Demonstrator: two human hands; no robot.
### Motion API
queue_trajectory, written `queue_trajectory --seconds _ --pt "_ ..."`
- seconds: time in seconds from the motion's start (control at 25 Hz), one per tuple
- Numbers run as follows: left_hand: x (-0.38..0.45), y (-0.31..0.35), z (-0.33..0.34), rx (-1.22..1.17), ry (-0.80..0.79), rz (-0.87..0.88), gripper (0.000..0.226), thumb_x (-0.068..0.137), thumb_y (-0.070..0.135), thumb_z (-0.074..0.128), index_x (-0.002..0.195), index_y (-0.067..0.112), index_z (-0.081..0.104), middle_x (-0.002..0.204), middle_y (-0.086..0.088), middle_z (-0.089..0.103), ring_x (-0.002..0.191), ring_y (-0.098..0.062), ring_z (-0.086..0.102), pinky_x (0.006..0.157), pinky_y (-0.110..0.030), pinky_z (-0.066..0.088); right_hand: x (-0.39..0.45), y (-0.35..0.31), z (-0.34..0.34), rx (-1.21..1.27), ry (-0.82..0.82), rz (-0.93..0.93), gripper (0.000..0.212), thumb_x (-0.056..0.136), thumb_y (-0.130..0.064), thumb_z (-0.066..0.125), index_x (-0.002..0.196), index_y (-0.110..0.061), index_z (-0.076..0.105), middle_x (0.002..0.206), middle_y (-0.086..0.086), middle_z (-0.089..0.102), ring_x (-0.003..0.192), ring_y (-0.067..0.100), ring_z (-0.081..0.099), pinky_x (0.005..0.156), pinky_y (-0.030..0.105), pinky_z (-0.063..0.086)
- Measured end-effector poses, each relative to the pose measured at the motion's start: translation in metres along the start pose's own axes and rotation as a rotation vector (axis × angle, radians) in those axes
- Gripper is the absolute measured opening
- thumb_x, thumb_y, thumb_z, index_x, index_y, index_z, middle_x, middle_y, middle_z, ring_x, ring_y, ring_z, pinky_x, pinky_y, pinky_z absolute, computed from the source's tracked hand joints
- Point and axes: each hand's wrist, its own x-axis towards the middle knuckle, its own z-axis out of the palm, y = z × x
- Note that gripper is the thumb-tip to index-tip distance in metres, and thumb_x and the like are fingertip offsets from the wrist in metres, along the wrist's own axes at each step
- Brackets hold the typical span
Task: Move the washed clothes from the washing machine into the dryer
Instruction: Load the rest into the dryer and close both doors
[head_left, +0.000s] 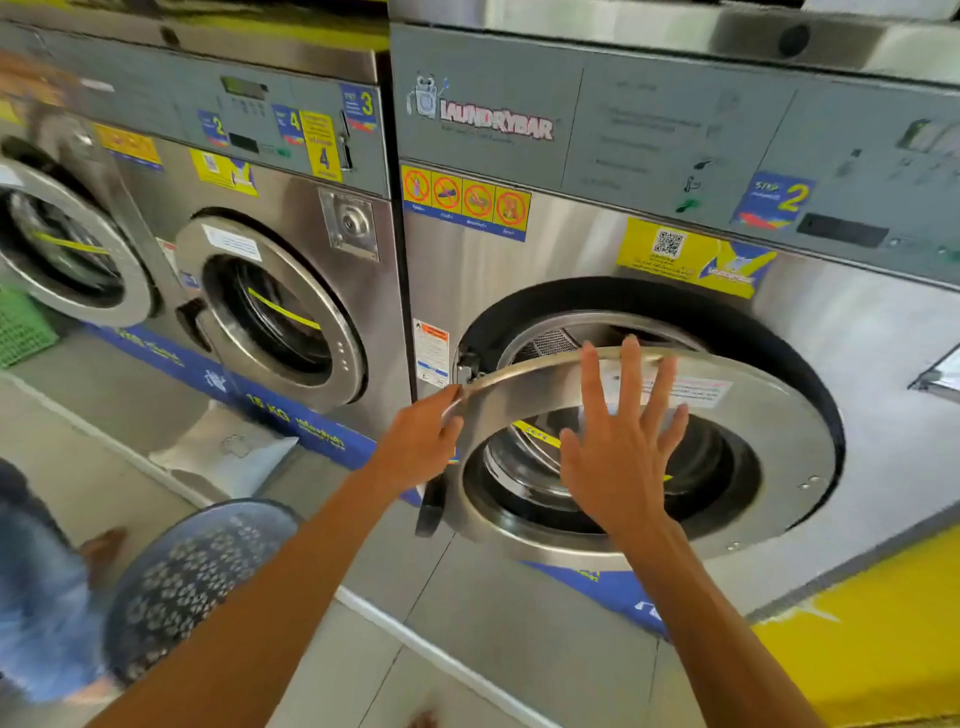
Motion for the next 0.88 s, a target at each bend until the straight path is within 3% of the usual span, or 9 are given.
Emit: queue_trajectory --seconds 0.12,0.32,0.52,0.76,0.88 --pt "0.022 -0.003 0.0 -0.102 -0.106 0.037 0.071 0.095 0.02 0.056 0.154 0.024 0.015 0.155 -0.006 0.034 0.138 -0.029 0.039 0.109 -0.039 0.037 0.023 -0.006 0.006 -0.04 -0.063 0.027 0.098 0.08 -0.021 0.068 0.157 -0.032 0.008 0.166 0.009 -0.009 0.149 0.044 -0.011 0.114 0.071 0.013" --pt "0.066 -0.005 0.017 -0.188 -0.106 0.075 0.09 0.09 0.013 0.061 0.155 0.024 0.0 0.164 -0.005 -0.006 0.151 -0.026 0.002 0.118 -0.034 0.014 0.047 -0.006 0.011 -0.104 -0.127 0.066 0.097 0.081 -0.02 0.066 0.157 -0.031 0.006 0.165 0.008 -0.016 0.149 0.043 -0.016 0.113 0.069 0.011" --pt "0.083 0.015 0.038 -0.263 -0.038 0.027 0.106 0.082 0.012 0.069 0.154 0.021 -0.009 0.163 -0.013 -0.011 0.151 -0.03 -0.007 0.12 -0.038 0.011 0.063 -0.009 0.017 -0.141 -0.153 0.09 0.098 0.081 -0.017 0.062 0.157 -0.026 0.001 0.163 0.009 -0.02 0.148 0.044 -0.019 0.114 0.07 0.012" --pt "0.114 0.009 0.03 -0.292 -0.188 0.054 0.111 0.083 0.012 0.07 0.153 0.025 -0.015 0.161 -0.007 -0.022 0.15 -0.027 -0.013 0.12 -0.041 0.009 0.084 -0.017 0.034 -0.187 -0.144 0.141 0.096 0.078 -0.014 0.063 0.157 -0.019 0.008 0.163 0.016 -0.018 0.145 0.051 -0.017 0.114 0.07 0.009" --pt "0.118 0.004 0.043 -0.326 -0.169 0.094 0.119 0.079 0.003 0.071 0.15 0.03 -0.02 0.159 -0.002 -0.03 0.149 -0.026 -0.016 0.118 -0.038 0.005 0.09 -0.021 0.042 -0.203 -0.157 0.167 0.093 0.081 -0.013 0.059 0.157 -0.017 0.005 0.161 0.019 -0.022 0.143 0.054 -0.02 0.115 0.07 0.004"
